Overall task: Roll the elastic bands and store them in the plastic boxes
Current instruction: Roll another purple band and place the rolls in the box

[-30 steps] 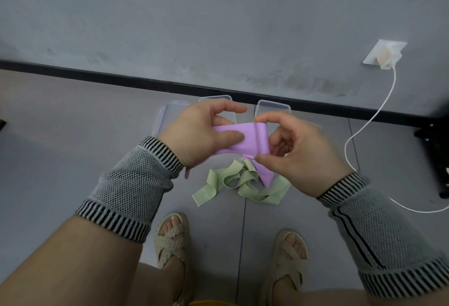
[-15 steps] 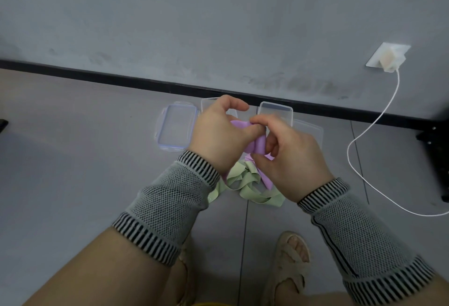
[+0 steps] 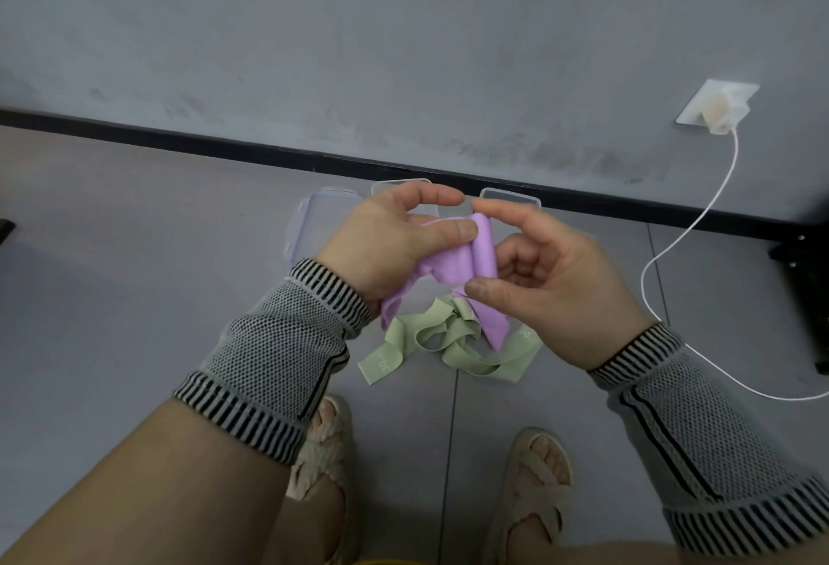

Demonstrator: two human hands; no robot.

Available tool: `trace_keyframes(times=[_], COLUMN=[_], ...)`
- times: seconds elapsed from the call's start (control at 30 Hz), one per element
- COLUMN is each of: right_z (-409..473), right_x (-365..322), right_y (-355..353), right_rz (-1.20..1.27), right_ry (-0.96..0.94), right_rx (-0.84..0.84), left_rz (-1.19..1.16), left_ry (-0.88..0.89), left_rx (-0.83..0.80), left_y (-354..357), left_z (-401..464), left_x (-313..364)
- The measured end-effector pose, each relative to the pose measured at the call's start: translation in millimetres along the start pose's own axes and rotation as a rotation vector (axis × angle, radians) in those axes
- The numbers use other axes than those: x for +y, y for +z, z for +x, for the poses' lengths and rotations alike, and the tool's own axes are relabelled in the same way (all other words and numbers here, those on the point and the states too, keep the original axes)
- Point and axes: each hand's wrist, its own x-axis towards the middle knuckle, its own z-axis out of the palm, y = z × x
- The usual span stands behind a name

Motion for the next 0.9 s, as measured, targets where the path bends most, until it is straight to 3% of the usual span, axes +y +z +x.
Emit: trace_keyframes(times=[0.2,0.4,0.53,0.73,0.9], right_z=[-1,1,1,-2,0], right_x=[-1,1,0,2,1], right_y=[-5,2,5,-3,-5], right_rz=[-0.037,-0.451,-0.565,-0.083,-0.035], right_ry=[0.044,0.027,-0.021,0.045,0.042], right_rx=[0.012,0.059,0.040,-0.026,-0.037], left_rz=[0.213,0.273,0.301,0.130,0.147], left_ry=[-0.008,0.027,0.051,0.007,0.026], left_rx=[-0.033,0.056,0.105,0.033,-0.034], left_y=[-11,1,7,3,3], left_z=[0,-1,0,-5,-7], left_x=[-1,-6,-7,1,2])
